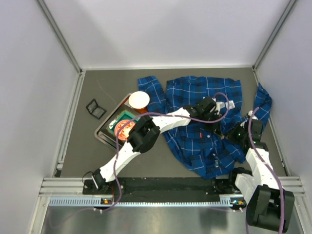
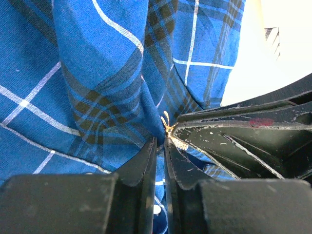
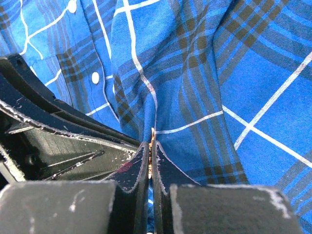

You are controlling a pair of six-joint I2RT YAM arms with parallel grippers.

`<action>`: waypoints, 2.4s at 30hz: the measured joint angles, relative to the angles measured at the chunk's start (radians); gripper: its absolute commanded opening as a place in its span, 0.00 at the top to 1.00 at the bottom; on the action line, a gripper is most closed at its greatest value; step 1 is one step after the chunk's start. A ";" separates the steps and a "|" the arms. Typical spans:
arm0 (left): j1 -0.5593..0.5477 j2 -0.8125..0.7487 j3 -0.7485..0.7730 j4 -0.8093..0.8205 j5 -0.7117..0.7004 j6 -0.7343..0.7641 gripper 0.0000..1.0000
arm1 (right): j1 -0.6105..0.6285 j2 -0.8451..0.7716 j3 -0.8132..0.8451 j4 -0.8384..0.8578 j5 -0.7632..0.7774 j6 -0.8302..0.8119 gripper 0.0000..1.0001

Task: Remove the brooch from the garment

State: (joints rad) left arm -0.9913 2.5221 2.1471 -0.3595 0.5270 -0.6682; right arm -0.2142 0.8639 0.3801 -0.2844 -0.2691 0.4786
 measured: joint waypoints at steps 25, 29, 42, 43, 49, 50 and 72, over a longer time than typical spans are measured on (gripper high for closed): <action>0.000 0.106 0.082 0.032 0.092 -0.045 1.00 | -0.007 0.068 0.002 -0.045 0.066 0.026 0.84; 0.000 0.118 0.089 0.052 0.096 -0.054 1.00 | -0.007 0.084 0.002 -0.067 0.085 0.039 0.81; 0.002 0.132 0.096 0.079 0.105 -0.063 1.00 | -0.007 0.063 0.009 -0.080 0.095 0.030 1.00; 0.002 0.132 0.096 0.081 0.105 -0.063 1.00 | -0.007 0.055 0.009 -0.080 0.095 0.030 1.00; 0.002 0.132 0.097 0.087 0.104 -0.062 1.00 | -0.007 0.047 0.009 -0.077 0.095 0.038 0.91; 0.002 0.132 0.097 0.088 0.103 -0.062 1.00 | -0.007 0.047 0.009 -0.075 0.095 0.040 0.90; 0.015 0.134 0.098 0.095 0.090 -0.108 1.00 | -0.010 0.100 0.006 0.034 0.050 0.012 1.00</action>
State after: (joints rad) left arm -0.9764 2.6564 2.2448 -0.2649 0.6170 -0.7765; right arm -0.2237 0.9634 0.3862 -0.2501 -0.2195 0.4908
